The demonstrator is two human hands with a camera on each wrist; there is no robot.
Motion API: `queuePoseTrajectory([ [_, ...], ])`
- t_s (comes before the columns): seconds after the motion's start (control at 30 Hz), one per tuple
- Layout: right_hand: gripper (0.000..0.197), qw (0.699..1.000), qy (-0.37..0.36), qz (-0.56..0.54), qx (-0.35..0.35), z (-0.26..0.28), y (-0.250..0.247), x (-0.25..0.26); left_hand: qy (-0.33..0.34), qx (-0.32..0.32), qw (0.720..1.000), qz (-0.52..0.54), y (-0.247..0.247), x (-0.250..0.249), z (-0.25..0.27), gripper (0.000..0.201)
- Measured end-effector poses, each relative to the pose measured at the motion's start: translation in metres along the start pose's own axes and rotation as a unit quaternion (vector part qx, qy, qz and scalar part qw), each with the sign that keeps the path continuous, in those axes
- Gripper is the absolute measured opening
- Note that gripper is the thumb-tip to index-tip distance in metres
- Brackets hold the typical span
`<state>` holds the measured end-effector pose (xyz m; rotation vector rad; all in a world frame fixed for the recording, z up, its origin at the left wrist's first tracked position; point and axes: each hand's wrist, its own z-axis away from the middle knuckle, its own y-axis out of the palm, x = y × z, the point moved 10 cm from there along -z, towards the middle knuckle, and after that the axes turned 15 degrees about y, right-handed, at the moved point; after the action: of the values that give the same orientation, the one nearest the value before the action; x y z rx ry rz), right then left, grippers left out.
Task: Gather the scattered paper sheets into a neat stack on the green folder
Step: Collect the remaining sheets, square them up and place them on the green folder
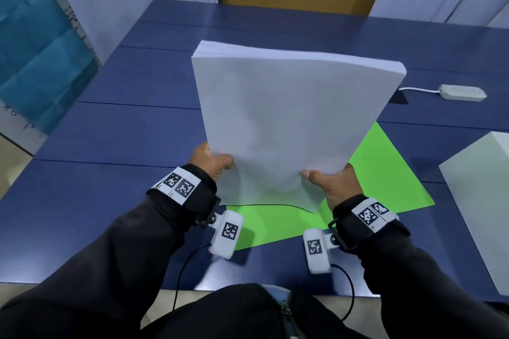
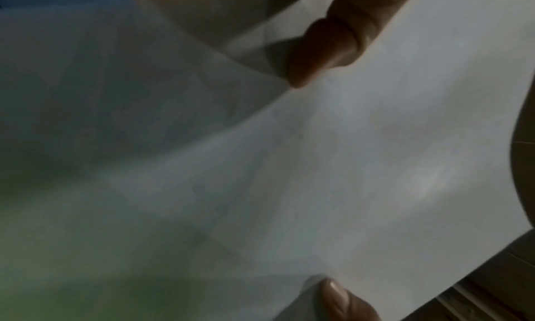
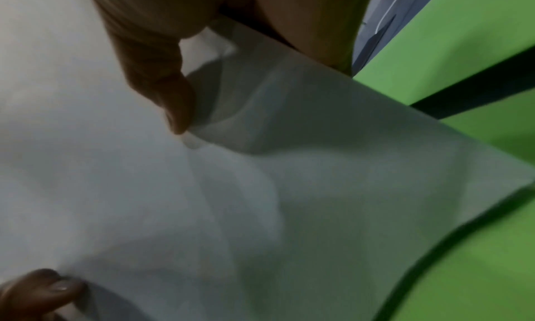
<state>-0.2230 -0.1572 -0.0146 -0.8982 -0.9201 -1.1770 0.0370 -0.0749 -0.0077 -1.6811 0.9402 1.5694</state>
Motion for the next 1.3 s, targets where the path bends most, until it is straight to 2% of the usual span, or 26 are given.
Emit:
queuePoseTrajectory([
  [0.1,0.03,0.999,-0.011,-0.034,0.022,0.002,-0.003,0.015,0.038,0.007,0.997,0.063,0.0,-0.025,-0.004,0.029],
  [0.27,0.056,0.996,-0.033,-0.077,0.012,0.003,0.001,0.025,0.035,-0.05,0.988,0.14,0.003,-0.043,-0.001,0.032],
  [0.33,0.05,0.997,-0.044,-0.07,0.01,0.006,-0.002,0.033,0.033,-0.054,0.986,0.154,0.005,-0.047,-0.001,0.037],
  [0.43,0.023,0.995,-0.065,-0.07,0.031,0.011,-0.008,0.051,0.037,-0.028,0.985,0.168,0.004,-0.055,-0.007,0.038],
  [0.5,0.024,0.993,-0.081,-0.066,0.05,0.015,-0.003,0.06,0.038,-0.04,0.984,0.167,0.003,-0.056,-0.008,0.034],
  [0.57,0.031,0.994,-0.074,-0.072,0.032,0.015,-0.002,0.06,0.025,-0.071,0.982,0.173,0.003,-0.052,-0.006,0.037],
  [0.77,0.038,0.991,-0.086,-0.097,0.024,0.019,-0.006,0.078,0.017,-0.096,0.973,0.211,-0.003,-0.054,-0.011,0.033],
  [0.87,0.032,0.996,-0.055,-0.067,0.021,0.01,-0.002,0.052,0.004,-0.064,0.987,0.151,0.003,-0.04,-0.005,0.028],
  [0.97,0.077,0.999,-0.03,-0.041,-0.019,0.003,-0.006,0.032,-0.012,-0.049,0.992,0.111,0.004,-0.029,-0.002,0.026],
  [1.03,0.092,0.999,-0.02,-0.032,-0.031,-0.002,-0.006,0.023,-0.011,-0.05,0.993,0.108,0.003,-0.025,-0.003,0.024],
  [1.1,0.095,0.999,-0.014,-0.029,-0.031,-0.002,-0.003,0.018,-0.012,-0.045,0.994,0.101,0.003,-0.021,-0.003,0.022],
  [1.2,0.085,0.999,-0.005,-0.022,-0.039,-0.004,-0.005,0.013,-0.006,-0.033,0.995,0.095,0.006,-0.021,-0.005,0.022],
  [1.3,0.104,0.999,-0.002,-0.024,-0.04,-0.006,-0.007,0.011,0.002,-0.033,0.995,0.098,0.006,-0.022,-0.006,0.022],
])
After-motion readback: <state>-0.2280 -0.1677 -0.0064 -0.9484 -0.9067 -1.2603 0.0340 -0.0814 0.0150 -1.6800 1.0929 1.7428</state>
